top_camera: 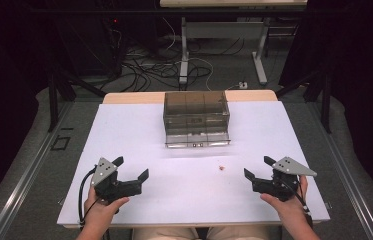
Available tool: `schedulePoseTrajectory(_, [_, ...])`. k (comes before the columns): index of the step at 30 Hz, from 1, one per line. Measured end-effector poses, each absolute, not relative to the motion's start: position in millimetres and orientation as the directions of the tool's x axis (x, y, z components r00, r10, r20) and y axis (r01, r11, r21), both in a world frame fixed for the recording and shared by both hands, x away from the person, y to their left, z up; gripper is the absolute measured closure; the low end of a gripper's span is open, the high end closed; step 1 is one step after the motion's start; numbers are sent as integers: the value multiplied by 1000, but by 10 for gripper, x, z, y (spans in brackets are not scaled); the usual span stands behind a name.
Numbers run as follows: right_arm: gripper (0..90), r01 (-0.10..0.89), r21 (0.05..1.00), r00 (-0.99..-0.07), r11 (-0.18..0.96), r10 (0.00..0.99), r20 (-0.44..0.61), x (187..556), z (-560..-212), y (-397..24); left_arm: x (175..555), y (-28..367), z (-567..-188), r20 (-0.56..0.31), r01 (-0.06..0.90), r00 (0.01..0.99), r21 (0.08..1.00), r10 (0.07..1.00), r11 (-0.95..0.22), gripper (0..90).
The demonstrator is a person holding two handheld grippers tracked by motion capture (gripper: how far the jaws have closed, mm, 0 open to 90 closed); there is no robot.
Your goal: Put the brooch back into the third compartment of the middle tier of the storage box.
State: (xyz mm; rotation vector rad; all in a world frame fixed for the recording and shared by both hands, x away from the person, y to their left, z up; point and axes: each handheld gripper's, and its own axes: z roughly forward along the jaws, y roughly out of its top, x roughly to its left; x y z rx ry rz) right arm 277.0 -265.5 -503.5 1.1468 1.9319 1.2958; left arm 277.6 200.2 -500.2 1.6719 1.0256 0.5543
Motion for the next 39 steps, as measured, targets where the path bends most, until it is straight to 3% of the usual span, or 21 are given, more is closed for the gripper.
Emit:
schedulePoseTrajectory(4, [197, 336, 917, -492, 216, 870, -25, 2784, -5088, -2638, 2788, 1993, -5014, -139, 368, 528, 926, 838, -78, 4])
schedulePoseTrajectory(6, [260, 327, 908, -509, 261, 859, -64, 2789, -5113, -2620, 2794, 1987, -5018, -130, 367, 523, 926, 842, -85, 4])
schedulePoseTrajectory(9, [263, 320, 906, -526, 276, 848, -72, 2802, -5141, -2602, 2796, 1983, -5026, -125, 366, 524, 926, 843, -90, 4])
schedulePoseTrajectory(24, [300, 347, 904, -545, 250, 838, -22, 2884, -5182, -2480, 2767, 1968, -5046, -127, 385, 532, 917, 837, -105, 4])
schedulePoseTrajectory(30, [365, 350, 897, -576, 272, 817, -23, 2919, -5143, -2391, 2745, 1976, -5048, -122, 386, 531, 916, 838, -112, 4])
schedulePoseTrajectory(39, [360, 353, 876, -620, 329, 784, -44, 3020, -5148, -2317, 2731, 1989, -5049, -117, 383, 530, 917, 840, -114, 4])
